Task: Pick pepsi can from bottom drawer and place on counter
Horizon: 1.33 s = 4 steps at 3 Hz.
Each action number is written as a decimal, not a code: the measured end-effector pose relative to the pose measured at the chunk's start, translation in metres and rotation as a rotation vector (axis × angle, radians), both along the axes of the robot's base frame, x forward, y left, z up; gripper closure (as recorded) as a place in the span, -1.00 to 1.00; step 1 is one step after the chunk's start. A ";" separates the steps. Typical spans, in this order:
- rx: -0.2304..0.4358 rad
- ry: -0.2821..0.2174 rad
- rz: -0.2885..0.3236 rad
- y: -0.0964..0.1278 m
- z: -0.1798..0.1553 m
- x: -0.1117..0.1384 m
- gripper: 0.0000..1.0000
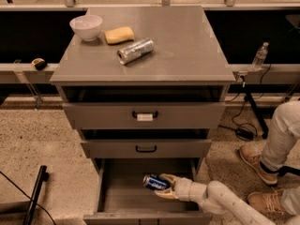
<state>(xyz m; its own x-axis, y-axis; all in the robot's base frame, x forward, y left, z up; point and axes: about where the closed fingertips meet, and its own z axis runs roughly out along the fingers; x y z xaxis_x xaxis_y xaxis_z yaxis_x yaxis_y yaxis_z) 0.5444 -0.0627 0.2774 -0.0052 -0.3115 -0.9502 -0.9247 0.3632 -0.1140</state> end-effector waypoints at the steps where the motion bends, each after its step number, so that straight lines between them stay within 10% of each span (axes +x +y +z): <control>1: 0.032 -0.133 0.000 -0.026 0.094 -0.028 1.00; 2: 0.010 -0.229 0.016 -0.052 0.174 -0.052 1.00; 3: 0.010 -0.230 0.017 -0.051 0.174 -0.052 1.00; 4: -0.052 -0.335 0.069 -0.048 0.217 -0.048 1.00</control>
Offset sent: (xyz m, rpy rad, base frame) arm -0.0736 -0.0744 0.2441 -0.0032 -0.3148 0.0305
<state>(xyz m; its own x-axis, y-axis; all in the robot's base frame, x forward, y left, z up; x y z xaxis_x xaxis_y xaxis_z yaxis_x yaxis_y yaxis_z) 0.4968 -0.1106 0.4948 0.3270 -0.3485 -0.8784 -0.8549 0.2870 -0.4322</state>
